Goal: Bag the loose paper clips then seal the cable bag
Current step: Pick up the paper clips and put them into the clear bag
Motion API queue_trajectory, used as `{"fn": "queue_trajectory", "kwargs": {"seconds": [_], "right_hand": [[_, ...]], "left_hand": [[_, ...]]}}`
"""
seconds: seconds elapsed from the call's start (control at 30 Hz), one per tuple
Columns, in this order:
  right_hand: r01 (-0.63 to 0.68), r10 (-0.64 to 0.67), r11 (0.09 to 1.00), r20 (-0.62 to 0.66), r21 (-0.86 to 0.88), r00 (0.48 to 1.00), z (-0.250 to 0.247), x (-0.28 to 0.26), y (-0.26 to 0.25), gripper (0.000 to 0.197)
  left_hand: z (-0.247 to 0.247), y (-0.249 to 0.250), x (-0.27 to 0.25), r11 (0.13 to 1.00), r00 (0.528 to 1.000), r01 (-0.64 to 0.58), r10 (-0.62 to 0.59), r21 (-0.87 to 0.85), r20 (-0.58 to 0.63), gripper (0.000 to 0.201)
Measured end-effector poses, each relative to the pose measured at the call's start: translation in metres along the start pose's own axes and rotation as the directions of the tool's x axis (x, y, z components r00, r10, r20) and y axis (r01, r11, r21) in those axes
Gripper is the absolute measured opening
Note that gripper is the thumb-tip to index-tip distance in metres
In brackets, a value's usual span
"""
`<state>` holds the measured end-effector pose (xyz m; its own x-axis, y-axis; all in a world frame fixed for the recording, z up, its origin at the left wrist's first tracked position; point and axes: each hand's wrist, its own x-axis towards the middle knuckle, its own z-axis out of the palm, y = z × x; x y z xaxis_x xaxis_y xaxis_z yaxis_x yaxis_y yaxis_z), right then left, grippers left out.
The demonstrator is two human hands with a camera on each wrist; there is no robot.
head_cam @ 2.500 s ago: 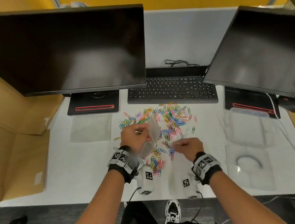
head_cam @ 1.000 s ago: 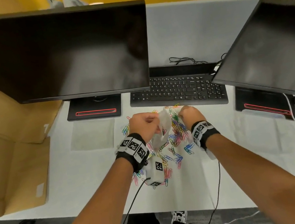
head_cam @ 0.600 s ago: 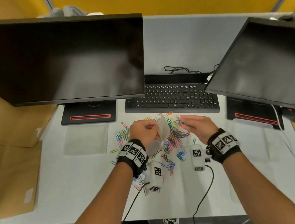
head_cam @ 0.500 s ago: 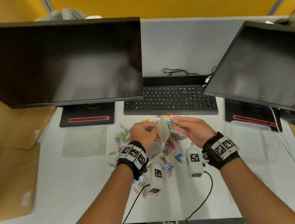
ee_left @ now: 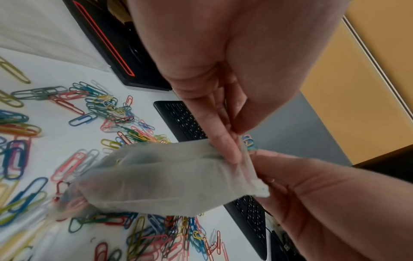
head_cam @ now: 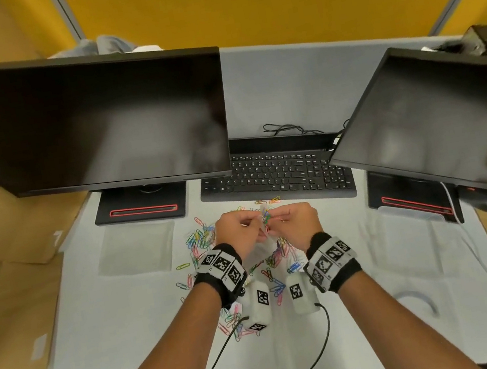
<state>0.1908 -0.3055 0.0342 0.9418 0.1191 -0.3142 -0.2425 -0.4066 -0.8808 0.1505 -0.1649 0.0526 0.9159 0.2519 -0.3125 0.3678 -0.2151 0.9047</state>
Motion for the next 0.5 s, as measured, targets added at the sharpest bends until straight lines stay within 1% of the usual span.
{"fn": "queue_trajectory", "kwargs": {"seconds": [0.03, 0.1, 0.13, 0.17, 0.23, 0.27, 0.3, 0.33, 0.37, 0.4, 0.43, 0.47, 0.5], "right_hand": [[0.054, -0.057, 0.991, -0.023, -0.122, 0.998, 0.001, 0.001, -0.003, 0.017], [0.201, -0.205, 0.923, 0.022, -0.329, 0.978, 0.003, 0.003, -0.011, 0.017], [0.271, -0.269, 0.882, 0.061, -0.387, 0.961, 0.004, 0.002, -0.014, 0.018], [0.314, -0.303, 0.844, 0.096, -0.434, 0.948, 0.005, 0.002, -0.017, 0.02], [0.35, -0.311, 0.787, 0.164, -0.509, 0.936, 0.005, 0.004, -0.019, 0.024], [0.371, -0.294, 0.766, 0.227, -0.525, 0.928, 0.004, 0.005, -0.021, 0.025], [0.396, -0.258, 0.753, 0.317, -0.525, 0.912, 0.002, 0.005, -0.023, 0.026], [0.431, -0.233, 0.755, 0.412, -0.495, 0.881, 0.001, 0.004, -0.025, 0.028], [0.439, -0.226, 0.787, 0.458, -0.434, 0.86, -0.001, 0.004, -0.027, 0.027], [0.402, -0.232, 0.854, 0.449, -0.331, 0.863, -0.005, 0.005, -0.029, 0.026], [0.293, -0.207, 0.941, 0.396, -0.169, 0.894, -0.011, 0.007, -0.032, 0.023], [0.161, -0.158, 0.987, 0.341, 0.019, 0.927, -0.018, 0.01, -0.032, 0.021], [0.085, -0.121, 0.987, 0.284, 0.138, 0.951, -0.025, 0.017, -0.028, 0.02]], "left_hand": [[0.0, -0.002, 0.001, 1.0, 1.0, -0.014, 0.014, 0.004, 0.0, 0.013], [-0.001, -0.004, 0.002, 0.999, 0.999, -0.034, 0.034, 0.007, 0.001, 0.011], [-0.002, -0.004, 0.002, 0.999, 0.999, -0.034, 0.034, 0.007, 0.005, 0.01], [-0.003, -0.005, 0.003, 1.0, 1.0, -0.03, 0.03, -0.005, 0.011, 0.01], [-0.005, -0.006, 0.005, 0.999, 1.0, -0.019, 0.019, -0.029, 0.022, 0.012], [-0.006, -0.004, 0.004, 0.999, 0.999, -0.018, 0.019, -0.03, 0.026, 0.013], [-0.008, -0.005, 0.004, 0.999, 0.999, -0.017, 0.018, -0.033, 0.029, 0.013], [-0.011, -0.005, 0.004, 0.999, 0.999, -0.009, 0.01, -0.04, 0.031, 0.014], [-0.014, -0.007, 0.004, 0.998, 1.0, 0.002, 0.0, -0.069, 0.025, 0.014], [-0.019, -0.009, 0.003, 0.995, 1.0, 0.018, -0.017, -0.099, 0.015, 0.014], [-0.024, -0.013, 0.002, 0.99, 0.999, 0.031, -0.032, -0.138, -0.005, 0.013], [-0.029, -0.015, 0.001, 0.985, 0.998, 0.046, -0.051, -0.166, -0.028, 0.014], [-0.033, -0.018, -0.001, 0.979, 0.997, 0.054, -0.065, -0.196, -0.049, 0.014]]}}
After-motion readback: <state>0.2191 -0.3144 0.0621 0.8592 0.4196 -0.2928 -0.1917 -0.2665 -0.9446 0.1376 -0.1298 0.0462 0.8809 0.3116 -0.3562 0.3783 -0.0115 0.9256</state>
